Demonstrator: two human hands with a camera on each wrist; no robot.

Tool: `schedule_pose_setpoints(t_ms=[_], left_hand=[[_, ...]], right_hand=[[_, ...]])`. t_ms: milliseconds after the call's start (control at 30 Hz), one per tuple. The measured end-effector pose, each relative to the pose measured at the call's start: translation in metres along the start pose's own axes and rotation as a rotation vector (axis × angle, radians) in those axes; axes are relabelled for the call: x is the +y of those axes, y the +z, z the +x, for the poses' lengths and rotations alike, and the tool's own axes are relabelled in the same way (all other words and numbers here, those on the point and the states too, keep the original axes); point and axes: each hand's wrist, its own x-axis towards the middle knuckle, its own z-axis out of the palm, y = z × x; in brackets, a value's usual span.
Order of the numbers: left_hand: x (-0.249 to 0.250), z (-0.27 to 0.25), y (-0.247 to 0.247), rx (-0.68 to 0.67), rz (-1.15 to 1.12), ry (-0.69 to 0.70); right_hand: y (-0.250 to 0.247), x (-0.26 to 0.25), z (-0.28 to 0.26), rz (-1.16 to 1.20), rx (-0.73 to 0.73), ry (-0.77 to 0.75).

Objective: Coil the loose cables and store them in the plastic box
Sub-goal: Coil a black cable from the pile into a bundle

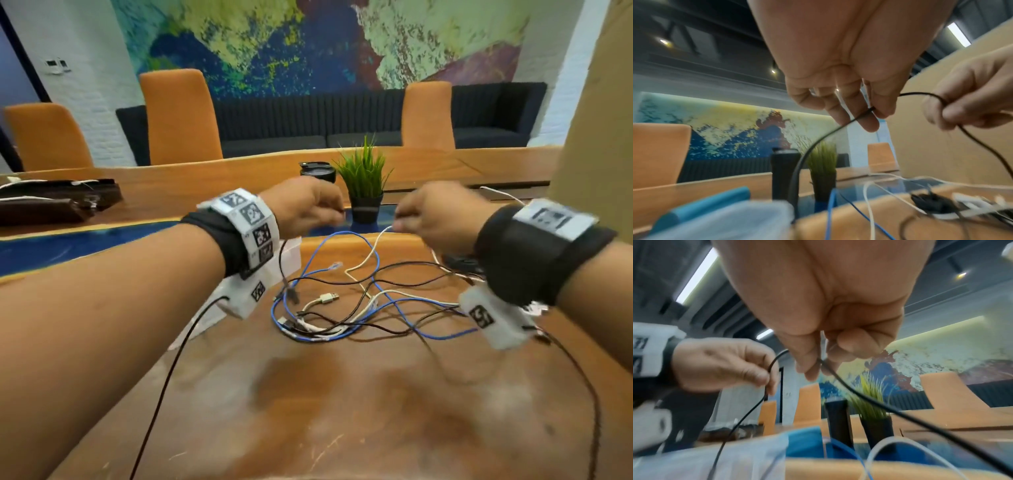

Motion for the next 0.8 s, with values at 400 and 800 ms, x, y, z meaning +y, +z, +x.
schedule_pose_setpoints(t_ms=[400, 800], left_hand=[[-0.013, -0.016, -0.045, 0.131, -0.605, -0.192], [-0.001, -0.027, -0.058, 0.221, -1.349, -0.283]], right_hand=[[-0.104, 0.024, 0.032, 0.765, 0.505, 0.166], [-0.137, 0.022, 0.044, 0.2, 0.333, 0.275]])
